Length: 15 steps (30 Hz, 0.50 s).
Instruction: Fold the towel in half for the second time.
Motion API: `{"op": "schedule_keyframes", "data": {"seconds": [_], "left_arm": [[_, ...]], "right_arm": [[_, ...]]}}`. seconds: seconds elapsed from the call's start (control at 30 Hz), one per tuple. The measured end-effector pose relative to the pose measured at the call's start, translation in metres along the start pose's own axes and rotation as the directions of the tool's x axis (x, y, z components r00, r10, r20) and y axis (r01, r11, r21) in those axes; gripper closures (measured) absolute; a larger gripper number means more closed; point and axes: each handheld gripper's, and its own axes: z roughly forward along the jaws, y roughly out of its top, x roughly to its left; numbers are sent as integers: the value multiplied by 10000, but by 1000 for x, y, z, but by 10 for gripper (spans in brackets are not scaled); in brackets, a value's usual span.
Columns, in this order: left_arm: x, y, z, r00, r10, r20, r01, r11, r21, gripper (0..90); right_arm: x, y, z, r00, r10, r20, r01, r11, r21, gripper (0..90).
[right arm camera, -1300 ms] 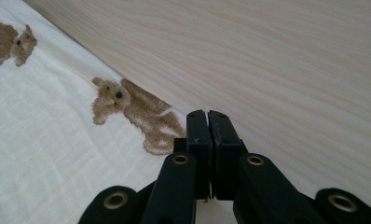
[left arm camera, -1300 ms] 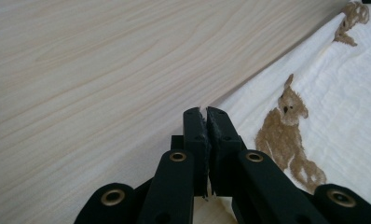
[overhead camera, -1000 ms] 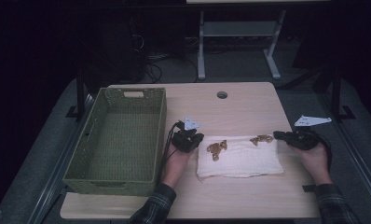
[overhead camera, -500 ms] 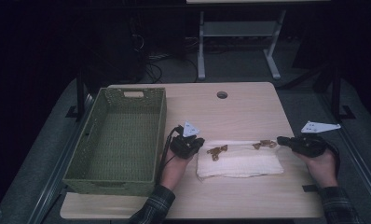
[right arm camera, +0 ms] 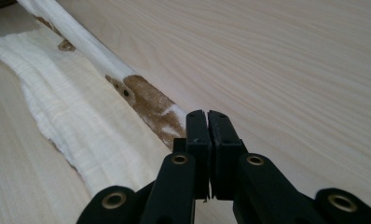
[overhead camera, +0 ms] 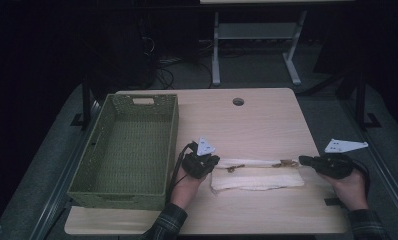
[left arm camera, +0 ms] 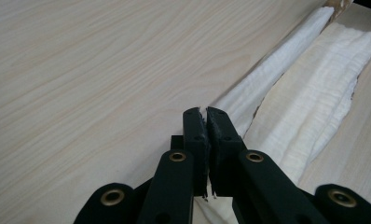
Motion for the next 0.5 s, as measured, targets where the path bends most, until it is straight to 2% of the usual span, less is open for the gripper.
{"op": "schedule_keyframes", "data": {"seconds": [0.1,0.13,0.5], "left_arm": [[-1,-1,0,10000,-55,63,55,10000,24,866],[-2,-3,-1,9999,106,92,-107,9999,132,866],[-12,-14,-2,9990,44,445,-66,9987,498,863]], "right_arm": [[2,-1,-1,10000,-28,-28,28,10000,-9,878],[4,-3,-2,10000,-79,-56,79,10000,20,878],[16,-13,-8,9995,-265,-172,270,9992,311,877]]}}
